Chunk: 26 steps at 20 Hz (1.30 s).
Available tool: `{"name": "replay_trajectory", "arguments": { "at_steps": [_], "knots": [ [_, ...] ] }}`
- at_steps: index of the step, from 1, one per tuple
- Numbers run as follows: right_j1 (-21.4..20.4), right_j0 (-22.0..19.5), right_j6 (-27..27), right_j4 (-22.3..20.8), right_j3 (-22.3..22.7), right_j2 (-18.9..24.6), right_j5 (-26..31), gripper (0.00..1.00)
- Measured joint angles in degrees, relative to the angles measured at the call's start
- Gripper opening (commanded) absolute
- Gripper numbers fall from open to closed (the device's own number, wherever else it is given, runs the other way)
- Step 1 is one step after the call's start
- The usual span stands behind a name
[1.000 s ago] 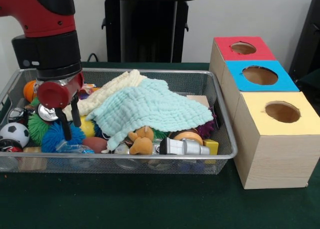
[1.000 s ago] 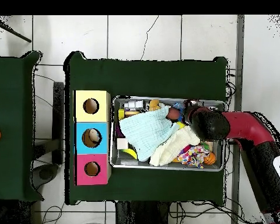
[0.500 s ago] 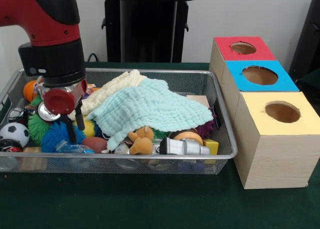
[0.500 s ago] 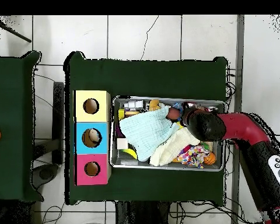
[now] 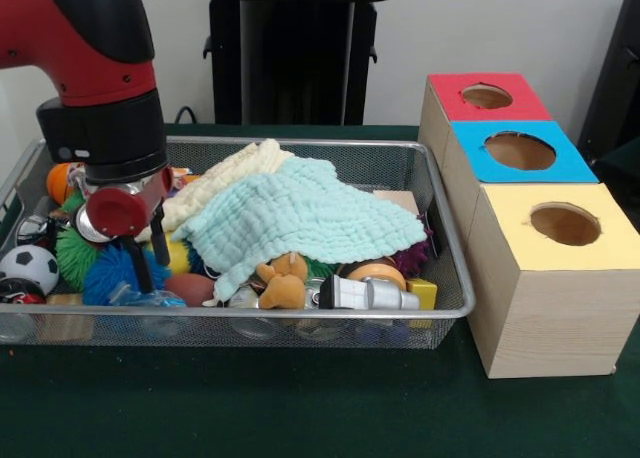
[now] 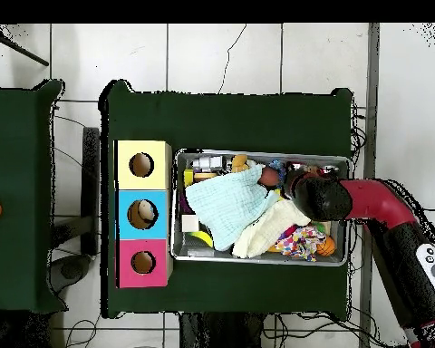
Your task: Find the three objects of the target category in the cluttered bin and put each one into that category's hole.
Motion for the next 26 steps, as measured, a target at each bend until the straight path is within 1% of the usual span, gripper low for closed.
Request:
{"name": "replay_trajectory", "arguments": {
  "at_steps": [5, 11, 14, 20, 26],
  "knots": [
    [0.6, -1.5, -0.3, 0.0, -1.4, 0.2, 0.2, 1.0],
    [2.2, -3.2, -3.0, -0.1, -4.4, 0.4, 1.5, 1.0],
    [2.9, -3.6, -4.0, -0.1, -5.0, 0.4, 1.5, 1.0],
    [4.6, -3.9, -4.7, -0.4, -4.9, 0.4, 1.5, 1.0],
    [4.3, -3.8, -4.7, -0.4, -3.2, 0.4, 1.5, 1.0]
  ]
}}
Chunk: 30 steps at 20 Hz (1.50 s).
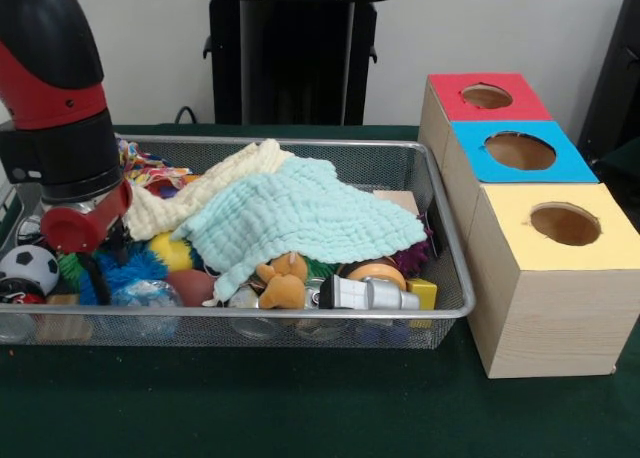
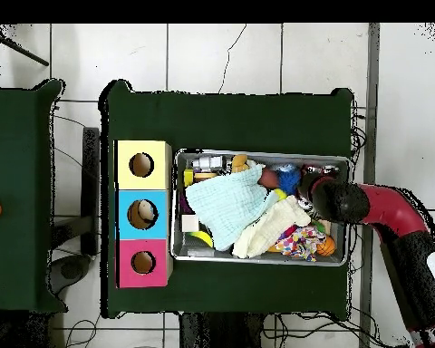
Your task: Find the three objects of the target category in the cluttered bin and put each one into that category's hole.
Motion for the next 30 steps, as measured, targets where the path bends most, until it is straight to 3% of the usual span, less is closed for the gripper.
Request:
{"name": "replay_trajectory", "arguments": {
  "at_steps": [6, 7, 22, 25, 30],
  "knots": [
    [0.0, 0.0, 0.0, -0.1, 1.3, 0.0, 0.0, 1.0],
    [0.0, 0.0, 0.0, -0.1, 1.5, -0.1, 0.0, 0.0],
    [-1.7, 1.3, 0.0, -0.5, 3.1, -1.4, -0.9, 0.0],
    [-4.3, 2.0, 0.1, -0.4, 5.9, -1.9, -2.0, 0.0],
    [-11.4, 3.9, 1.4, 1.3, 14.2, -4.0, -4.6, 0.0]
  ]
}}
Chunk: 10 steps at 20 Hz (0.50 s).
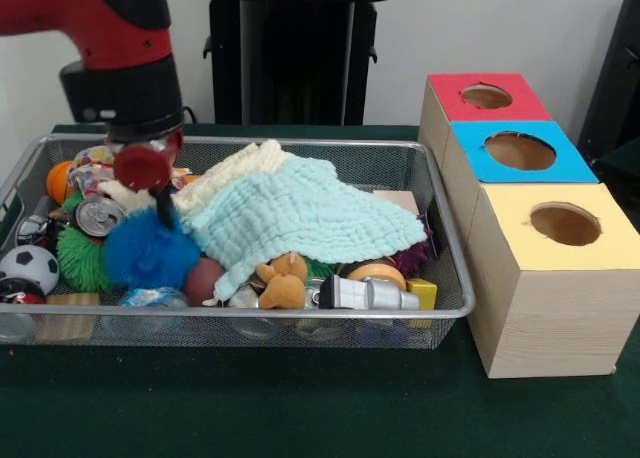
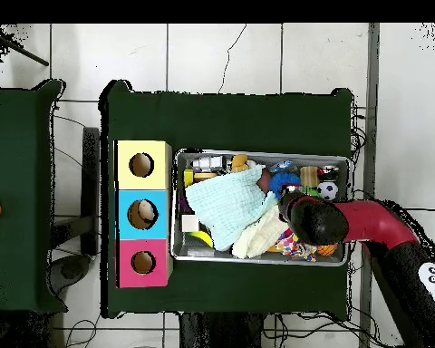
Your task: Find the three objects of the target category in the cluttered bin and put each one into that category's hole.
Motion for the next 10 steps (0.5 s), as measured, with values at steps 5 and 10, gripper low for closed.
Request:
{"name": "replay_trajectory", "arguments": {
  "at_steps": [5, 10],
  "knots": [
    [-8.4, 4.1, 4.2, 3.7, 10.3, -3.3, -4.5, 0.0],
    [-12.0, 14.5, 13.1, 4.7, 16.4, -12.0, -13.9, 0.0]
  ]
}}
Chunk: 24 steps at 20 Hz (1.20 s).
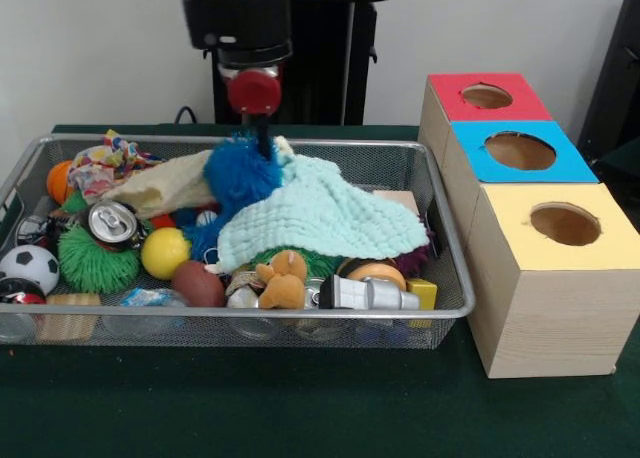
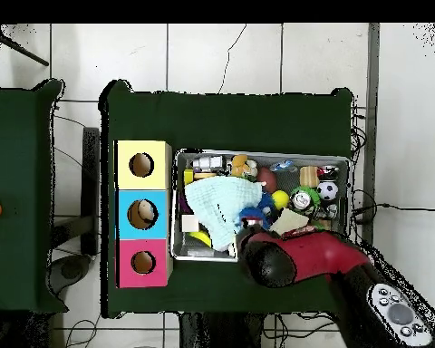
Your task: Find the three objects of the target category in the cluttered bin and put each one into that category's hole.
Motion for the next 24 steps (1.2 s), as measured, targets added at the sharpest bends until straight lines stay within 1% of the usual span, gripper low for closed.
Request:
{"name": "replay_trajectory", "arguments": {
  "at_steps": [1, 2, 3, 5, 8, 12, 13, 15, 16, 18, 23, 24],
  "knots": [
    [0.2, 2.2, 1.8, 0.0, 0.5, -1.9, -2.0, 0.0],
    [0.4, 3.6, 2.8, 0.0, 0.6, -3.0, -3.3, 0.0],
    [1.3, 6.4, 5.2, 0.0, 0.8, -5.6, -6.3, 0.0],
    [2.4, 8.9, 7.2, 0.0, 0.8, -7.9, -9.5, 0.0],
    [5.2, 12.5, 10.6, 0.0, 0.7, -12.2, -17.3, 0.0],
    [8.5, 14.7, 11.8, 0.1, 0.7, -16.3, -24.7, 0.0],
    [9.8, 15.1, 11.8, 0.2, 0.7, -17.7, -28.1, 0.0],
    [10.3, 15.0, 11.9, 0.3, 0.7, -18.0, -29.9, 0.0],
    [11.2, 13.3, 11.9, 0.4, 0.7, -17.7, -32.7, 1.0],
    [11.2, 12.9, 11.9, 0.4, 0.7, -17.5, -32.9, 1.0],
    [11.4, 8.5, 11.9, 1.2, 0.7, -14.9, -33.1, 1.0],
    [11.4, 8.2, 11.9, 1.3, 0.7, -14.8, -32.9, 1.0]
  ]
}}
